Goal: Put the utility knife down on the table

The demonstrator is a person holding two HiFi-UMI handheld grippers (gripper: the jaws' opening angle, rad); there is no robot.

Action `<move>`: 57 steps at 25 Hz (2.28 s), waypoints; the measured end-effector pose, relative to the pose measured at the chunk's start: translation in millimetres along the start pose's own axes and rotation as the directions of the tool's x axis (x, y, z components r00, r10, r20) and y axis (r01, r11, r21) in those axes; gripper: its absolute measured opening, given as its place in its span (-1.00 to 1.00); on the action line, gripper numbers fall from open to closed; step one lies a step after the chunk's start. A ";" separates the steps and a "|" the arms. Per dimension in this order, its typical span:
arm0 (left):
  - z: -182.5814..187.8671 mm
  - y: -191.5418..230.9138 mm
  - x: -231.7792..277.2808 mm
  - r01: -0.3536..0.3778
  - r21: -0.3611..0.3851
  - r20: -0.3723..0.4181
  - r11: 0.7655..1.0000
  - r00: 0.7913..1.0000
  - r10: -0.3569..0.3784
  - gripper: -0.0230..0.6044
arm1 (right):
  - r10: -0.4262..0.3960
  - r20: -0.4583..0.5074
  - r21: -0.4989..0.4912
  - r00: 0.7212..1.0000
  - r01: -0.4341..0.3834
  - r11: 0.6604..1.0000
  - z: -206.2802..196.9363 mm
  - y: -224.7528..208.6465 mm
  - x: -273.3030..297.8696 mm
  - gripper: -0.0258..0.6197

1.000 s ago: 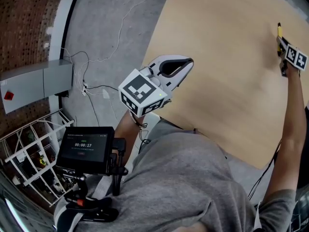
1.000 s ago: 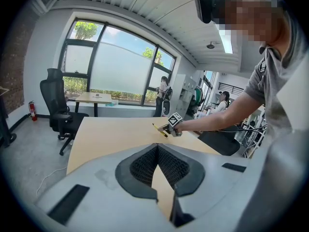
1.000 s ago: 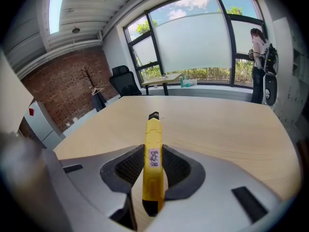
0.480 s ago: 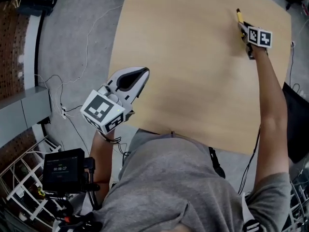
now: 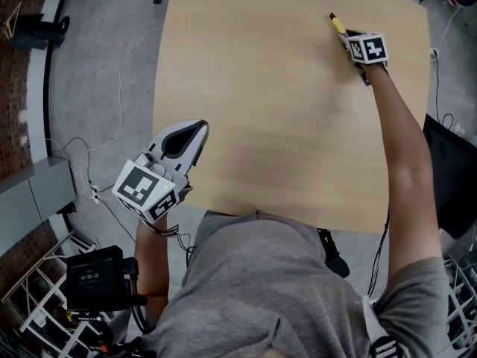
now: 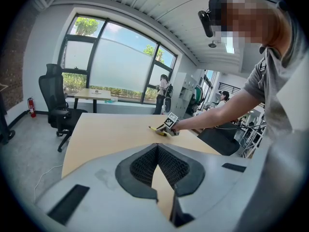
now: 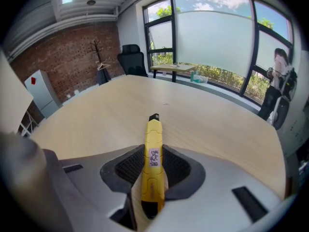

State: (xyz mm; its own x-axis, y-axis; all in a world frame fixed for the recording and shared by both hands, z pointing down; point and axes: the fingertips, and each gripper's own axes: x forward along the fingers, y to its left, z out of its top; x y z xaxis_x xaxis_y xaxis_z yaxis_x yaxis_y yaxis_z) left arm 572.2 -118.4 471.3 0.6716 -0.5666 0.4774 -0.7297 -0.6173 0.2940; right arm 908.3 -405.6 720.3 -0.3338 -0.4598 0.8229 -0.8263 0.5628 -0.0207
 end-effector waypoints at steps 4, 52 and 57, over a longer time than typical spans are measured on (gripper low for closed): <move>0.5 0.3 2.2 0.000 0.000 -0.005 1.000 1.000 0.000 -0.91 | 0.000 -0.079 -0.122 0.997 -0.009 0.993 -7.0 7.0 6.8 -0.55; 28.5 16.5 10.5 -0.005 0.091 0.149 0.996 0.989 -0.009 -0.91 | -0.012 0.772 0.159 0.636 -0.175 0.972 62.0 151.7 -357.9 -0.88; 49.2 16.1 29.7 0.084 0.190 0.175 0.978 0.977 -0.118 -0.91 | -0.136 0.802 0.225 0.582 -0.084 0.971 38.9 156.7 -405.2 -0.88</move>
State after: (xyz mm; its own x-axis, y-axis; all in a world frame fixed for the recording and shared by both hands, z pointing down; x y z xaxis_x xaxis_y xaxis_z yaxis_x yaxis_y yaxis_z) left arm 586.7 -172.0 449.5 0.7651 -0.5763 0.2871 -0.6328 -0.7554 0.1702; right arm 896.4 -157.9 361.6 -0.4460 -0.8947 0.0265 -0.8762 0.4303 -0.2171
